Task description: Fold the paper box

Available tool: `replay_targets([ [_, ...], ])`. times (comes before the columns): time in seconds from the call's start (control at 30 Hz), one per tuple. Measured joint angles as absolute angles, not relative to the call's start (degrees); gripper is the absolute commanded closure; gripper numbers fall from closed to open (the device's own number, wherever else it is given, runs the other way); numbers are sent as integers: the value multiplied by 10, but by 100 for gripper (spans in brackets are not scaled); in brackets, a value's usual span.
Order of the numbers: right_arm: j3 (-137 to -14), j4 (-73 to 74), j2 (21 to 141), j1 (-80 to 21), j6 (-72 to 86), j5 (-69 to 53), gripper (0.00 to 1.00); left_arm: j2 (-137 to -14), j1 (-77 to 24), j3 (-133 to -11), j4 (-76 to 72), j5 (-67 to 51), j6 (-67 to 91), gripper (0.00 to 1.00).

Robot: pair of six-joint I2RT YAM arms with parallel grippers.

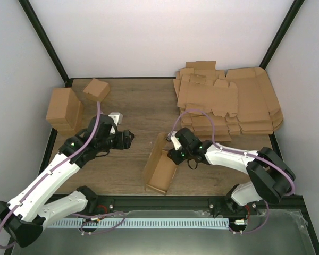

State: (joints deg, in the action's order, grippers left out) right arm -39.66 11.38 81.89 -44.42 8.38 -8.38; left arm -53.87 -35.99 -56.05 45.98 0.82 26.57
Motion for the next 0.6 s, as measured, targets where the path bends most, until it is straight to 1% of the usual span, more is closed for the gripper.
replay_targets([
  [0.07,-393,118,817,-444,94,-79,72,-541,-360,-561,460,8,263,30],
  [0.17,-391,124,812,-448,105,-70,81,-543,-360,-562,460,8,259,30],
  [0.37,-384,137,783,-452,133,-46,85,-543,-360,-562,460,9,253,30],
  [0.5,-371,146,745,-452,164,-21,90,-543,-360,-568,465,14,253,30],
  [0.57,-363,152,725,-452,187,-5,90,-543,-360,-573,466,22,253,29],
  [0.6,-359,156,718,-452,201,3,87,-542,-360,-575,467,28,253,29],
])
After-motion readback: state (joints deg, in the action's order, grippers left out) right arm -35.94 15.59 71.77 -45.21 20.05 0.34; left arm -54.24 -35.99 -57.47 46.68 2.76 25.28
